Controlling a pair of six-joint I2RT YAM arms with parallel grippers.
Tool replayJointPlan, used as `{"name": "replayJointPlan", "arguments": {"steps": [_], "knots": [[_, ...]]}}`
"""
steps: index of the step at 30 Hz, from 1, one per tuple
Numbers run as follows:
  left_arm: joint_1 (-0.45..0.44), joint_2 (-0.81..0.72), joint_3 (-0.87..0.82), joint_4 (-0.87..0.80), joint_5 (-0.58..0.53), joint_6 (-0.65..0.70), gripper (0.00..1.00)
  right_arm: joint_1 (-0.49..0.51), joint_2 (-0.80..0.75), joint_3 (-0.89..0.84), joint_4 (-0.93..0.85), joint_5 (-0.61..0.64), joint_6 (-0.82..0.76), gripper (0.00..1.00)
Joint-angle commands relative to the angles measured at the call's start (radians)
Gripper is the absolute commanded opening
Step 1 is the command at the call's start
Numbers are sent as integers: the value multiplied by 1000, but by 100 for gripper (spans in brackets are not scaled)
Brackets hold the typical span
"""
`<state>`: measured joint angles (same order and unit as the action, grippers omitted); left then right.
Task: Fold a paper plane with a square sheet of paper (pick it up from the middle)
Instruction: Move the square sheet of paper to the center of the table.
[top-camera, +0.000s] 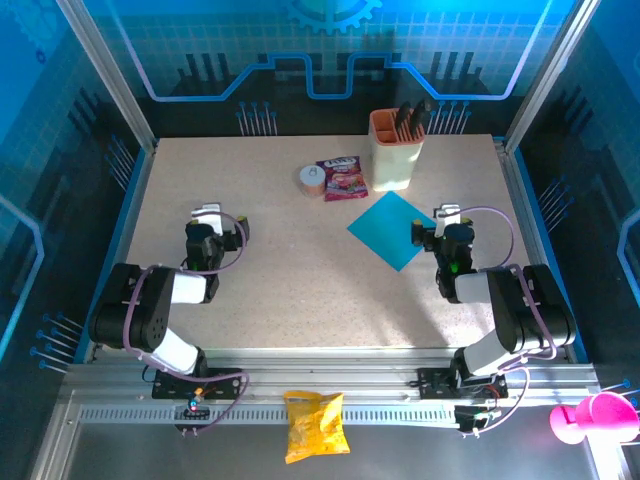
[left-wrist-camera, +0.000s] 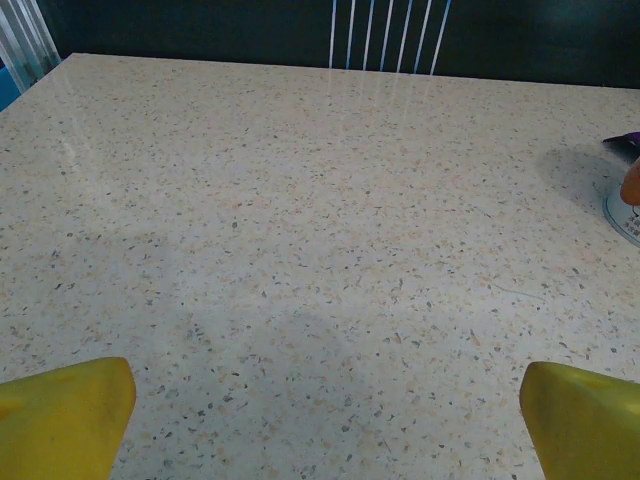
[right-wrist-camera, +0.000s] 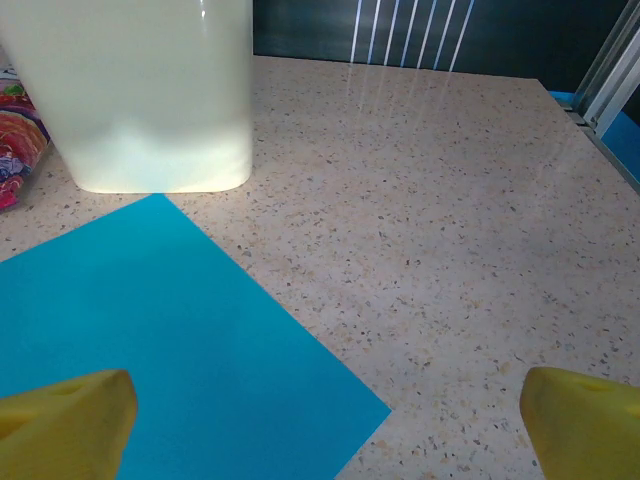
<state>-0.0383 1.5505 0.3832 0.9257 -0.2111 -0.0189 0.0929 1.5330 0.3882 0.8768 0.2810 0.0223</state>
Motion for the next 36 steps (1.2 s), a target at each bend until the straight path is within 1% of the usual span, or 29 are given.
{"name": "replayJointPlan", "arguments": {"steps": [1, 30, 31, 35, 36], "knots": [[4, 8, -12, 33, 14, 16, 100, 8, 5, 0, 40, 16, 2, 99], [8, 10, -12, 32, 18, 17, 100, 11, 5, 1, 38, 14, 2, 99], [27, 6, -9, 22, 63, 6, 100, 11, 5, 1, 38, 15, 2, 99], [37, 6, -4, 13, 97, 9, 100, 10, 4, 1, 37, 13, 3, 99], [47, 1, -12, 22, 140, 1, 100, 10, 5, 1, 37, 14, 2, 99]]}}
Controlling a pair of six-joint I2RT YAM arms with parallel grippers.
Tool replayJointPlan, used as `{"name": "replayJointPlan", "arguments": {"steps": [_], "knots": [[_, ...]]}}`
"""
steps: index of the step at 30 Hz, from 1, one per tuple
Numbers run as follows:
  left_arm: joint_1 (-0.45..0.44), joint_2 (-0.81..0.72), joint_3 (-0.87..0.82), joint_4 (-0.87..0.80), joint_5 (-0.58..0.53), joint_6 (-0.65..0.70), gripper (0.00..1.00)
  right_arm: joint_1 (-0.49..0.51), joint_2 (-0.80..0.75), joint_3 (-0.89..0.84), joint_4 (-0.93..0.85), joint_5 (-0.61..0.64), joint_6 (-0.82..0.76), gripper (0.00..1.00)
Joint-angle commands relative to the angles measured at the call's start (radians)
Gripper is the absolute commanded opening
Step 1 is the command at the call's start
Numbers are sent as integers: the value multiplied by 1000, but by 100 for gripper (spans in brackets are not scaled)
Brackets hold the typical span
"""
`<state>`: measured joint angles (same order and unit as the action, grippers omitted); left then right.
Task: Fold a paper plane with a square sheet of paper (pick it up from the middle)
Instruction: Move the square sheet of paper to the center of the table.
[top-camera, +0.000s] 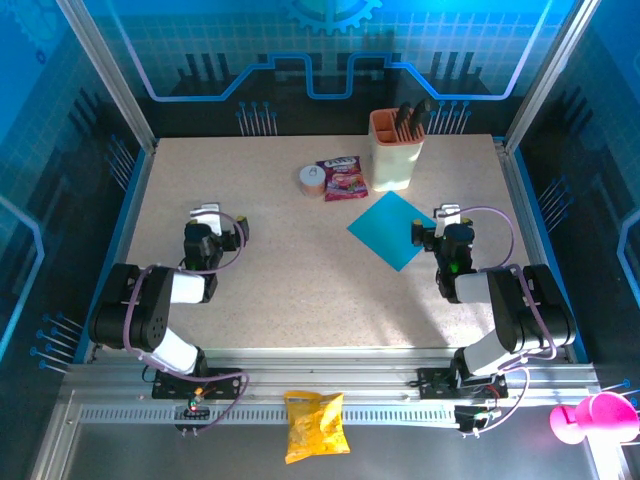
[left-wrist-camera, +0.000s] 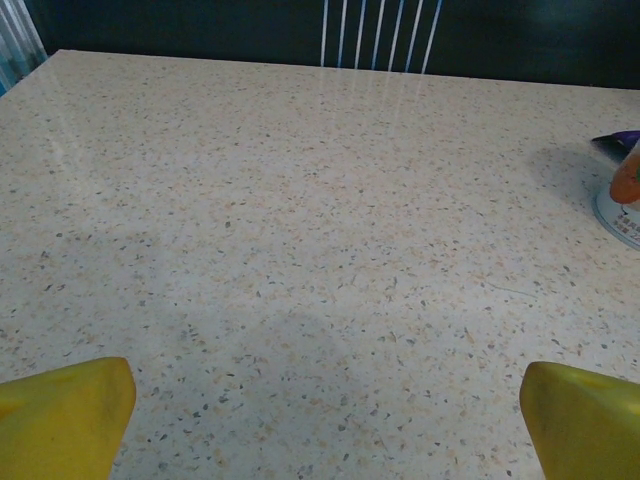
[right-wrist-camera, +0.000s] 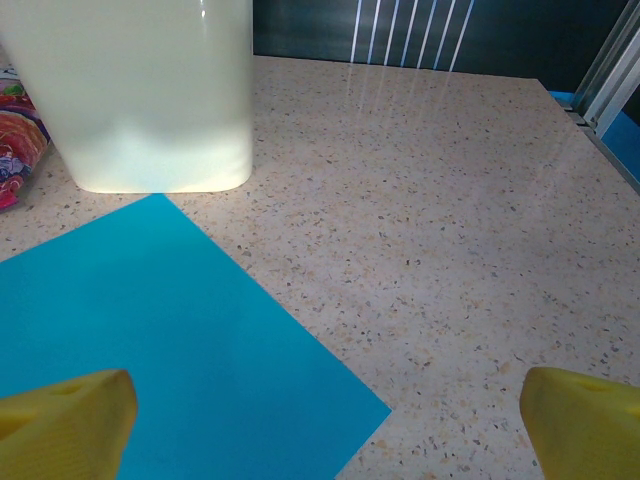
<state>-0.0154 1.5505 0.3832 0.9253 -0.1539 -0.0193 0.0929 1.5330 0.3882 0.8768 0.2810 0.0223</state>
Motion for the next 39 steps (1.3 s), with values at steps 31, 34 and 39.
{"name": "replayJointPlan", "arguments": {"steps": [31, 34, 39], "knots": [[-42, -516, 307, -863, 80, -401, 100, 44, -141, 584, -1106, -356, 414, 99], [-118, -586, 316, -970, 111, -425, 100, 94, -48, 589, -1092, -404, 468, 100], [-243, -701, 312, -1191, 108, -483, 100, 152, 103, 624, -1062, -427, 540, 97]]}}
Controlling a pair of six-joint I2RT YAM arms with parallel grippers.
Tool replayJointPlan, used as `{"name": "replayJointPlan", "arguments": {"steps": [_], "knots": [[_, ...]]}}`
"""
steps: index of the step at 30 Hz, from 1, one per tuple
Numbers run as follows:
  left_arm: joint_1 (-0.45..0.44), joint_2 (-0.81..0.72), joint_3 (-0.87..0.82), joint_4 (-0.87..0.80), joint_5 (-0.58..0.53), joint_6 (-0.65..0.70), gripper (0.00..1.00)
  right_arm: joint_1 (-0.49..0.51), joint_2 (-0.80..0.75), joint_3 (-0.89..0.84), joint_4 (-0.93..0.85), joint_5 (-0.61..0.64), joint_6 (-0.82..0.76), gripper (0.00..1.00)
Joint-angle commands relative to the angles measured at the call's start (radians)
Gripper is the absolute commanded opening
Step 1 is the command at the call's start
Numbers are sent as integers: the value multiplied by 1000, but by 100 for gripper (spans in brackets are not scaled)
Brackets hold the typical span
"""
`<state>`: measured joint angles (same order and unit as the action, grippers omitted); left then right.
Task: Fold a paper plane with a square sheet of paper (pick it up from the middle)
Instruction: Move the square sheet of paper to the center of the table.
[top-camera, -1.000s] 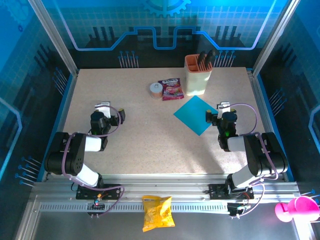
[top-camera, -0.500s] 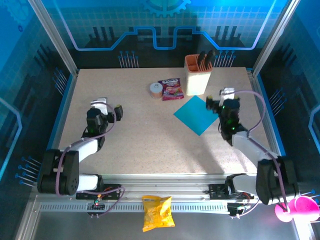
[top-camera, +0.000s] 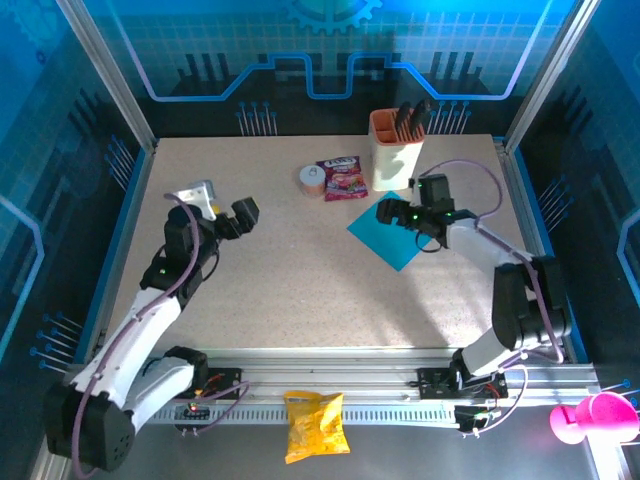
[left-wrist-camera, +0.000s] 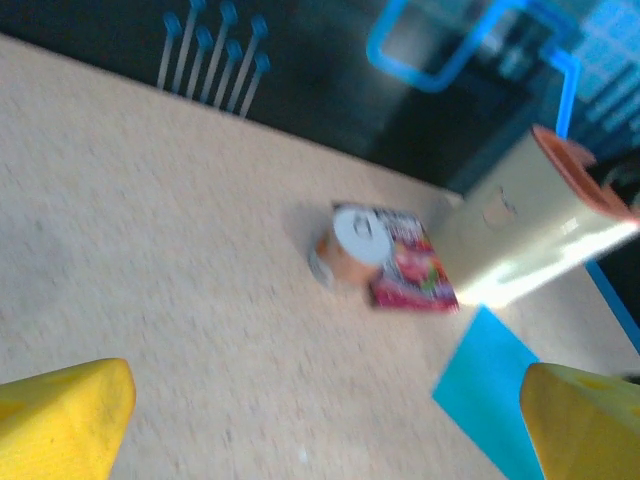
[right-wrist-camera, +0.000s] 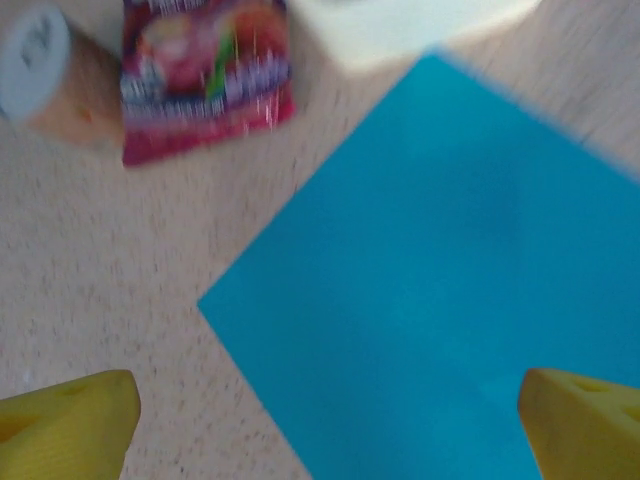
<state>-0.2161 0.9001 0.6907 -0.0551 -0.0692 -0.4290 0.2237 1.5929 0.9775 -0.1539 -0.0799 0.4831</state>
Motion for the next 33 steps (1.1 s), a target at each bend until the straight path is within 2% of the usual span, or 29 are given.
{"name": "replayJointPlan", "arguments": {"steps": [1, 5, 10, 18, 23, 27, 29, 33], "knots": [[-65, -77, -11, -230, 22, -88, 100, 26, 68, 44, -28, -69, 88, 96], [-122, -198, -88, -276, 29, -176, 100, 29, 145, 69, -28, -41, 132, 96], [-145, -291, -144, -313, 34, -237, 100, 32, 212, 77, -39, -23, 184, 95], [-148, -300, -130, -345, 56, -237, 100, 90, 190, 7, -110, 40, 243, 96], [-148, -297, -112, -347, 68, -256, 100, 157, 122, -92, -111, 79, 343, 96], [-149, -297, -115, -350, 78, -273, 100, 260, 40, -240, -19, 100, 524, 97], [-149, -294, -119, -344, 86, -287, 100, 353, 5, -306, 57, 134, 653, 97], [-152, -285, -135, -327, 93, -306, 100, 556, 47, -280, 196, 180, 823, 98]]}}
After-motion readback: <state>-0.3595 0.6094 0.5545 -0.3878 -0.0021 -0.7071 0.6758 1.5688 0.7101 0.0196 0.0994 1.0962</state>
